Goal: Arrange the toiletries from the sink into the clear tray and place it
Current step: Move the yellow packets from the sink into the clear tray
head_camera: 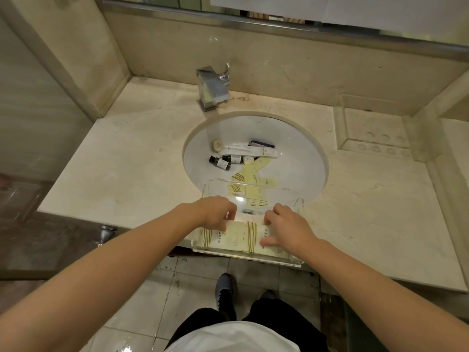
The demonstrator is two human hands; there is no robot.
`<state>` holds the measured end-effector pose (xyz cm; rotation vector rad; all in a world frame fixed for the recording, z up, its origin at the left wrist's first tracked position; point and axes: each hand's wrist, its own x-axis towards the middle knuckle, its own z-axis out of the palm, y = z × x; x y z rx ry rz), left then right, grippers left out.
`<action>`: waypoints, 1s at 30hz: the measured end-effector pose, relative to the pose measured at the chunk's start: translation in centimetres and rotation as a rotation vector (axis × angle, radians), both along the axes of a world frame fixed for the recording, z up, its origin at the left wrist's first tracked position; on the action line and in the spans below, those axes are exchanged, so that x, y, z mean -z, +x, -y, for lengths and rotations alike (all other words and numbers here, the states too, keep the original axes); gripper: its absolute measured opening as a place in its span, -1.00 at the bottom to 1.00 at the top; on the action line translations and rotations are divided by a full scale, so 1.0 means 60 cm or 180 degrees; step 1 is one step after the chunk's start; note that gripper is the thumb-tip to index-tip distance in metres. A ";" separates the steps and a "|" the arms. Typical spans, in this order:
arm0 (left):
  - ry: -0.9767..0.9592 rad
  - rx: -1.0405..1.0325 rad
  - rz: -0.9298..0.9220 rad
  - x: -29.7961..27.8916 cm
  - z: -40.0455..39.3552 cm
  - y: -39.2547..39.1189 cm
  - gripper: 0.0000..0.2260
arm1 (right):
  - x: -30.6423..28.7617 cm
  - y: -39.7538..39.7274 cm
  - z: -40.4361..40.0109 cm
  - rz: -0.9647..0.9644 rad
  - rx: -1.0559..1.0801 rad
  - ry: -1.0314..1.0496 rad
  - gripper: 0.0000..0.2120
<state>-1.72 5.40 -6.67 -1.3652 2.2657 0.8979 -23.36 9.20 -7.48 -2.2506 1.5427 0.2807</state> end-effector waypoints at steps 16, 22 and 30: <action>-0.0455 -0.0892 -0.0805 -0.044 0.110 -0.001 -0.90 | -0.011 -0.011 0.076 0.0728 0.0431 -0.0747 -0.80; -0.0268 -0.1756 -0.0911 -0.037 0.169 -0.014 -0.86 | -0.016 -0.018 0.153 0.0816 0.1091 -0.0451 -0.85; 0.0967 -0.2647 -0.0661 0.040 0.234 -0.058 -0.73 | 0.018 -0.019 0.237 0.0853 0.1694 0.1383 -0.80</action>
